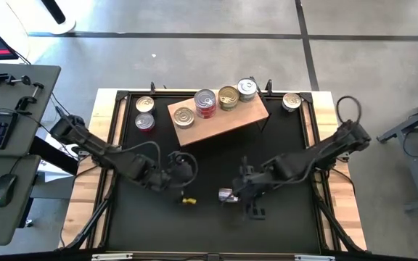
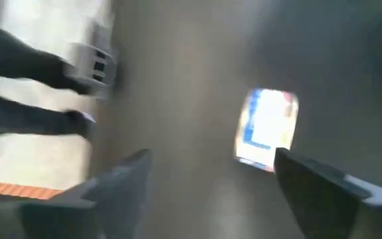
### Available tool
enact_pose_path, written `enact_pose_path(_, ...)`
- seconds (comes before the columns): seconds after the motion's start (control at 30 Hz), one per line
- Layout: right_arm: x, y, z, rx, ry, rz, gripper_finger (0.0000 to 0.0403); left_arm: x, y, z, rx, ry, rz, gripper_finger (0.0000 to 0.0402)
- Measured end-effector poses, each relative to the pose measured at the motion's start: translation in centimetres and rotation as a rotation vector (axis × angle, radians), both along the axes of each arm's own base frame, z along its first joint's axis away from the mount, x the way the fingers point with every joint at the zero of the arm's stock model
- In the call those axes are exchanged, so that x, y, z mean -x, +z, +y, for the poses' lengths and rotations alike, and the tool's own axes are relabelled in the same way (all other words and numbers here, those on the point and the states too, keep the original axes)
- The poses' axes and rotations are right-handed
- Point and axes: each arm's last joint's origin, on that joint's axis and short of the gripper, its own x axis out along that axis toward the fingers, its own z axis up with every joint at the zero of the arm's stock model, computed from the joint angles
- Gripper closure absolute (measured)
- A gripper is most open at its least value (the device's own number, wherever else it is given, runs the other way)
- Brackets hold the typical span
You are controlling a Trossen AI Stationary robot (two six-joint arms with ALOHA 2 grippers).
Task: Stack canned seafood by type on shelf
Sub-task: Stack the bottom blue and red tuna can on top of the blue and red tuna can on the shelf
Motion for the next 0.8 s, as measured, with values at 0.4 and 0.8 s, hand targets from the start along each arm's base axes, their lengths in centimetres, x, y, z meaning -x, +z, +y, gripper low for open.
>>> enact_pose_path(0.4, -3.3, -7.4, 0.8, 0.154, -0.163, 0.175, 0.0029, 3.3, 6.4, -0.4, -0.085, 0.013, -0.265, 0.0401)
enact_pose_path(0.8, -4.8, -10.4, 1.4, 0.179, -0.22, 0.172, 0.0036, 3.8, 7.5, 0.1, -0.143, -0.015, -0.297, 0.0401)
